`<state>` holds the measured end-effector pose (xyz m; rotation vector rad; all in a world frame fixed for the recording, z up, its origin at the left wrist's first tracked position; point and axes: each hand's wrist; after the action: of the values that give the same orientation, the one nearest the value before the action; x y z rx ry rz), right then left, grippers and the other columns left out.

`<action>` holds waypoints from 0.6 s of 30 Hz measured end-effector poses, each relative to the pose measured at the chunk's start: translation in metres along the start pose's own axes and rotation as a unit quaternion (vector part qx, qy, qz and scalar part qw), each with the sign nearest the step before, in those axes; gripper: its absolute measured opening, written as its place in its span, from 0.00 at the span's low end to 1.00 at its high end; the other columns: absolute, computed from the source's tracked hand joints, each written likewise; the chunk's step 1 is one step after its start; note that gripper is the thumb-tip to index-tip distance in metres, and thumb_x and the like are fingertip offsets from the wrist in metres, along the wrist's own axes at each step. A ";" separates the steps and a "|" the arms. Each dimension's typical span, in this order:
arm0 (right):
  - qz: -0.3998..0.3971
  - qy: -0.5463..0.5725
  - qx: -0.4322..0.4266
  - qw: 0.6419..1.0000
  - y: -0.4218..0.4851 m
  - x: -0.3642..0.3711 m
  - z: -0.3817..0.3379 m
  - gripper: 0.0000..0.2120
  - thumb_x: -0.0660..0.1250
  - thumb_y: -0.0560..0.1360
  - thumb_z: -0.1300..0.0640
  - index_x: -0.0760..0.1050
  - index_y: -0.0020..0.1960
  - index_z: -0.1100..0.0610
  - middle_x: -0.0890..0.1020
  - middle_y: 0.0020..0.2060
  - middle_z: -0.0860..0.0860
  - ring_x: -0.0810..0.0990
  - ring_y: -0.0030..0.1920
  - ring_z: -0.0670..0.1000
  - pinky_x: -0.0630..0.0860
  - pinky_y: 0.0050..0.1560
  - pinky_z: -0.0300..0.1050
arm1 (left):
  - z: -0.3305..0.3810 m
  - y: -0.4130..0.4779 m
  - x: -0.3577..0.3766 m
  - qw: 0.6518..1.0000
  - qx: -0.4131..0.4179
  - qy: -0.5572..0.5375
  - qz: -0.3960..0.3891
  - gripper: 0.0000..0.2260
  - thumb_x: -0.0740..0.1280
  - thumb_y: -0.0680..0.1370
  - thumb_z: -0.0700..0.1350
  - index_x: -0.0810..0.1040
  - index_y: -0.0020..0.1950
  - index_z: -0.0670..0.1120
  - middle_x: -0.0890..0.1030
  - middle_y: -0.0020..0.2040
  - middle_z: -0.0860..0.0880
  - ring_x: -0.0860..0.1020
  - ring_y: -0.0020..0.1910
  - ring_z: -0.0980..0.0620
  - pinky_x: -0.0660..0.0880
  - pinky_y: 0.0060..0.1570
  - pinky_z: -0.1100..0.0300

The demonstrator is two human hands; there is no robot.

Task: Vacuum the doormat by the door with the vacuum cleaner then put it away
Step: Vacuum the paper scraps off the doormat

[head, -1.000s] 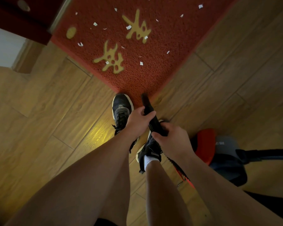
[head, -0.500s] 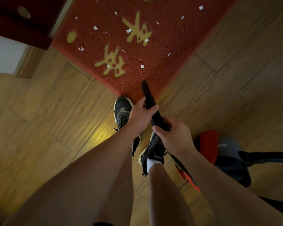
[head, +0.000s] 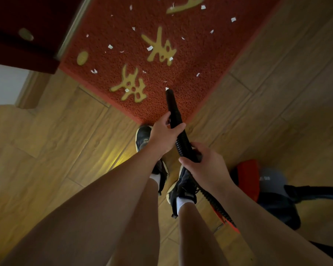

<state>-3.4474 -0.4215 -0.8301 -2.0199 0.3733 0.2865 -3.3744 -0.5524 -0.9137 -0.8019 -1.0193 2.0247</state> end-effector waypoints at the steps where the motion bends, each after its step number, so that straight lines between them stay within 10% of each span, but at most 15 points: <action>1: 0.001 0.001 0.000 1.000 0.001 0.000 -0.002 0.19 0.71 0.76 0.46 0.76 0.66 0.47 0.82 0.44 0.40 0.80 0.41 0.38 0.73 0.36 0.31 | 0.002 0.001 -0.001 1.000 -0.005 -0.002 -0.003 0.31 0.73 0.79 0.51 0.66 0.80 0.49 0.77 0.69 0.51 0.75 0.67 0.52 0.71 0.65 0.54; 18: -0.006 0.043 0.030 0.999 0.018 -0.005 -0.028 0.16 0.73 0.74 0.52 0.77 0.61 0.46 0.83 0.41 0.43 0.81 0.40 0.42 0.76 0.34 0.33 | 0.019 0.021 -0.017 1.000 -0.023 0.009 -0.002 0.31 0.73 0.79 0.54 0.68 0.79 0.51 0.76 0.71 0.51 0.74 0.69 0.50 0.67 0.59 0.57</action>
<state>-3.4573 -0.4535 -0.8303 -1.9790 0.4189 0.1781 -3.3864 -0.5831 -0.9188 -0.8403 -1.0600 1.9930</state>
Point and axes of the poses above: each hand's wrist, its own y-axis towards the middle knuckle, its own x-axis out of the palm, z = x × y
